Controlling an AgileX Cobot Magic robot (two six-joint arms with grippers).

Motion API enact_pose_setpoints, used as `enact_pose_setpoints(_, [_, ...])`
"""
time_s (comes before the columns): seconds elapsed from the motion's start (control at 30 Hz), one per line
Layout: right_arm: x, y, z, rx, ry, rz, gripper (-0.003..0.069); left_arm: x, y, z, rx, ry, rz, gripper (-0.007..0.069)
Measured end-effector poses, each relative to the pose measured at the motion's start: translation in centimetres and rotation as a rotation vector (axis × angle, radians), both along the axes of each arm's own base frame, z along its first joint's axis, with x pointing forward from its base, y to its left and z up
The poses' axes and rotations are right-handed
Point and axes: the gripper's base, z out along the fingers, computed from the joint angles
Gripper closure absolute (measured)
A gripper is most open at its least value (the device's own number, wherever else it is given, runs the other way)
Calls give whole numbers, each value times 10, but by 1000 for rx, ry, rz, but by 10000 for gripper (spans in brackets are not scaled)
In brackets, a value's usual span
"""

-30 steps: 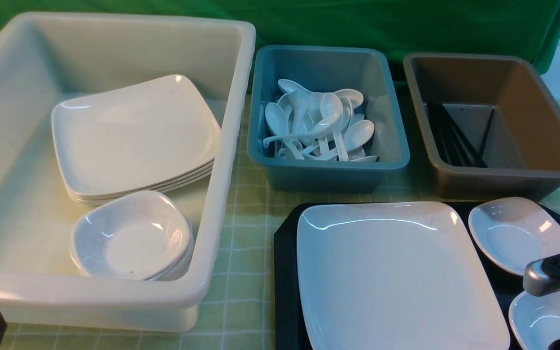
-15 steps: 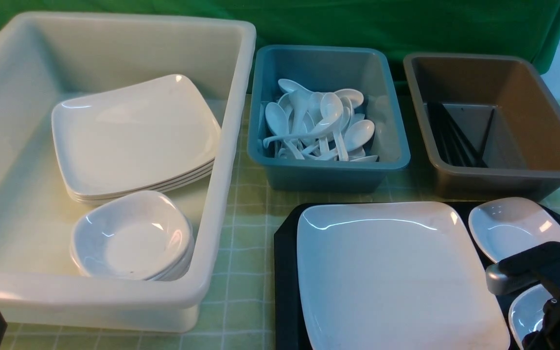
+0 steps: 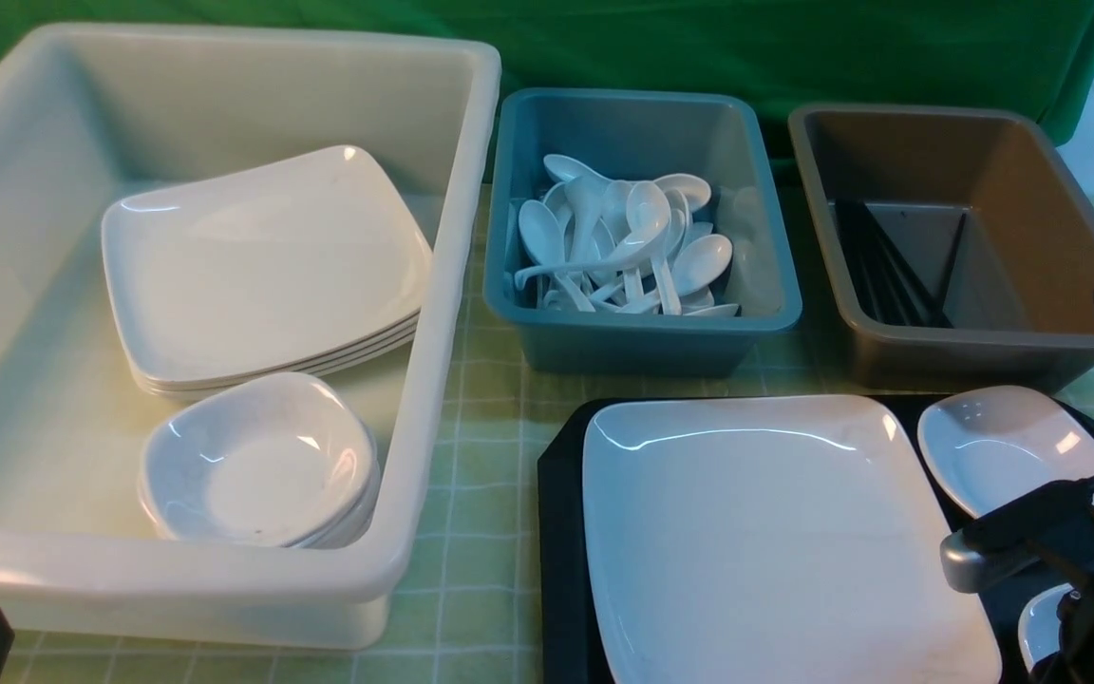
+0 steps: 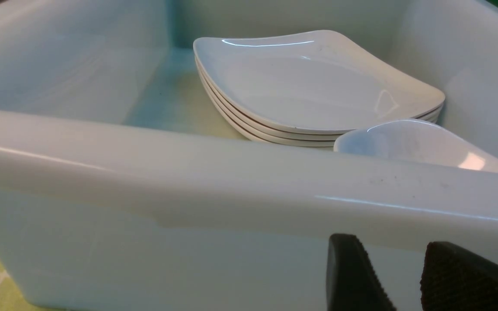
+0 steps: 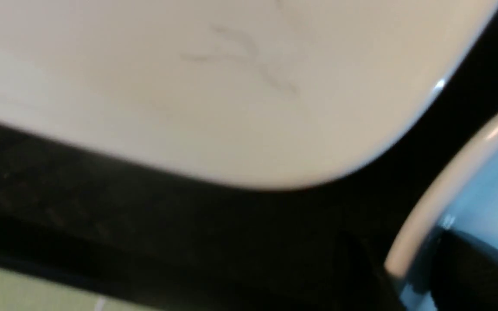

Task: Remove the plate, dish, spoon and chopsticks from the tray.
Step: Use the right arm to grab a small plate from the dinner plate, then use the right arm to put the small plate into the large storage box on the left

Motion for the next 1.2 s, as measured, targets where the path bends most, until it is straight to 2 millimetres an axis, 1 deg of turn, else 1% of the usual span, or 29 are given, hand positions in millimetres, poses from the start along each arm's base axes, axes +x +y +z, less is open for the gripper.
enact_pose_setpoints(0.13, [-11,-3,21,3,-21,-3,532,0,0,0,0,0,0,396])
enact_pose_setpoints(0.2, [-15,-4,28,5,-34,-4,565,0,0,0,0,0,0,396])
enact_pose_setpoints(0.23, [-20,-6,40,9,-74,-6,600,0,0,0,0,0,0,396])
enact_pose_setpoints(0.3, [-28,-8,52,11,-115,-7,624,0,0,0,0,0,0,396])
enact_pose_setpoints(0.43, [-43,-12,72,34,-199,-22,631,0,0,0,0,0,0,396])
enact_pose_setpoints(0.47, [-45,-13,74,37,-208,-23,631,0,0,0,0,0,0,396])
enact_pose_setpoints(0.5, [-49,-14,82,44,-238,-25,631,0,0,0,0,0,0,396])
enact_pose_setpoints(0.53, [-50,-14,85,46,-246,-25,631,0,0,0,0,0,0,396])
enact_pose_setpoints(0.57, [-52,-14,93,52,-268,-28,631,0,0,0,0,0,0,396])
enact_pose_setpoints(0.6, [-53,-14,107,68,-307,-32,631,0,0,0,0,0,0,396])
enact_pose_setpoints(0.63, [-54,-14,113,77,-321,-33,631,0,0,0,0,0,0,396])
enact_pose_setpoints(0.67, [-54,-12,126,106,-357,-28,631,0,0,0,0,0,0,396])
enact_pose_setpoints(0.7, [-54,-12,128,112,-362,-25,631,0,0,0,0,0,0,396])
enact_pose_setpoints(0.73, [-53,-6,147,179,-407,1,631,0,0,0,0,0,0,396])
enact_pose_setpoints(0.8, [-51,6,170,309,-462,49,631,0,0,0,0,0,0,396])
enact_pose_setpoints(0.87, [-48,18,188,438,-510,117,631,0,0,0,0,0,0,396])
enact_pose_setpoints(0.9, [-45,29,201,527,-553,204,632,0,0,0,0,0,0,396])
enact_pose_setpoints(0.97, [-37,50,220,652,-617,343,632,0,0,0,0,0,0,396])
enact_pose_setpoints(1.0, [-32,59,225,685,-643,396,632,0,0,0,0,0,0,396])
enact_pose_setpoints(1.03, [-23,78,231,721,-665,484,632,0,0,0,0,0,0,396])
enact_pose_setpoints(1.07, [-22,81,232,722,-671,505,632,0,0,0,0,0,0,396])
enact_pose_setpoints(1.1, [-16,93,233,733,-679,551,632,0,0,0,0,0,0,396])
enact_pose_setpoints(1.13, [-6,121,231,738,-688,668,632,0,0,0,0,1,0,396])
enact_pose_setpoints(1.17, [-1,137,232,734,-709,744,632,0,0,0,0,1,0,396])
enact_pose_setpoints(1.2, [0,141,232,732,-717,760,632,0,0,0,0,1,0,396])
